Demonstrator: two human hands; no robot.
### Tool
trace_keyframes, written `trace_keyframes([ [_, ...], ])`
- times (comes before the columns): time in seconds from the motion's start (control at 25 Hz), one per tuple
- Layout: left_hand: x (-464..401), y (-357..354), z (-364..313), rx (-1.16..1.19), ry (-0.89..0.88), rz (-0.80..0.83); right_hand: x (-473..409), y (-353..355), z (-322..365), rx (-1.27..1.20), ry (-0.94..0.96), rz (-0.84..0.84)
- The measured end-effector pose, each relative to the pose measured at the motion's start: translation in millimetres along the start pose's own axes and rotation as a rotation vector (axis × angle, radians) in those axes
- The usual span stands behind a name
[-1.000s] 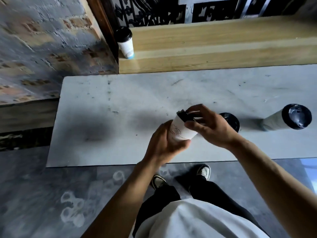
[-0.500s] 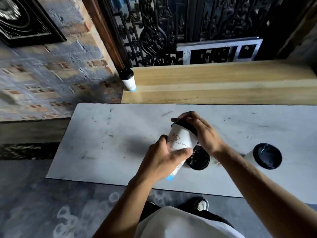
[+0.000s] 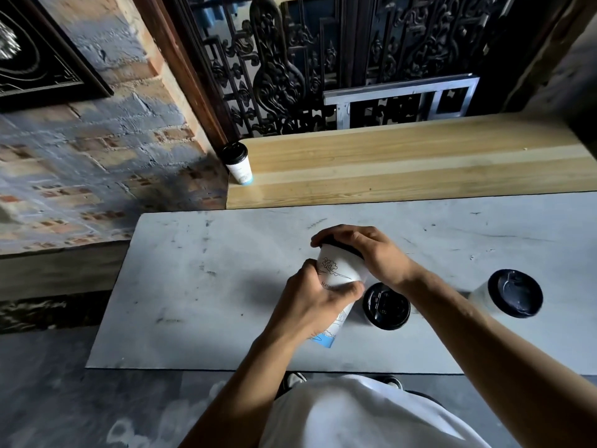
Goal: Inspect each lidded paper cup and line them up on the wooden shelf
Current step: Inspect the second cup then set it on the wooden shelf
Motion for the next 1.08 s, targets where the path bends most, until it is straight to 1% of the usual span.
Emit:
trace_keyframes([
  [0.08,-4,2,7,0.029,0.000,0.009,-5,-6,3,0.038,-0.016,0.051],
  [0.16,-10,3,11,0.074,0.001,0.018,-9,-10,2,-0.022,-0.076,0.042],
  [0.2,-13,4,12,0.114,0.013,0.017,-11,-11,0,-0.114,-0.123,-0.009],
  [0.28,-18,8,9,0.231,0.072,0.006,-10,-11,-8,-0.394,-0.214,-0.148],
  [0.32,-18,11,6,0.301,0.112,-0.007,-8,-13,-12,-0.512,-0.239,-0.190],
  [0.36,-20,12,6,0.368,0.153,-0.020,-6,-16,-17,-0.581,-0.258,-0.203],
  [0.52,-17,14,8,0.548,0.328,-0.076,10,-38,-34,-0.743,-0.339,-0.124],
  [0.64,-9,14,9,0.620,0.396,-0.083,28,-46,-30,-0.733,-0.318,-0.120],
  [0.72,-7,14,11,0.632,0.408,-0.079,36,-49,-29,-0.725,-0.322,-0.121],
  [0.84,-2,14,12,0.598,0.389,-0.050,39,-46,-31,-0.680,-0.367,-0.168],
  [0.96,-2,16,13,0.524,0.313,-0.020,39,-44,-36,-0.620,-0.428,-0.196],
  [1.08,-7,19,19,0.369,0.195,-0.048,40,-40,-38,-0.614,-0.438,-0.233],
])
Point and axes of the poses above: each hand's wrist, its own x-axis away from the middle knuckle, its own y-axis out of the back of the hand, z = x × y, the point moved 4 cm from there along -x, towards the middle knuckle, and after that the axes turned 14 degrees about -z, right-handed, at the moved point
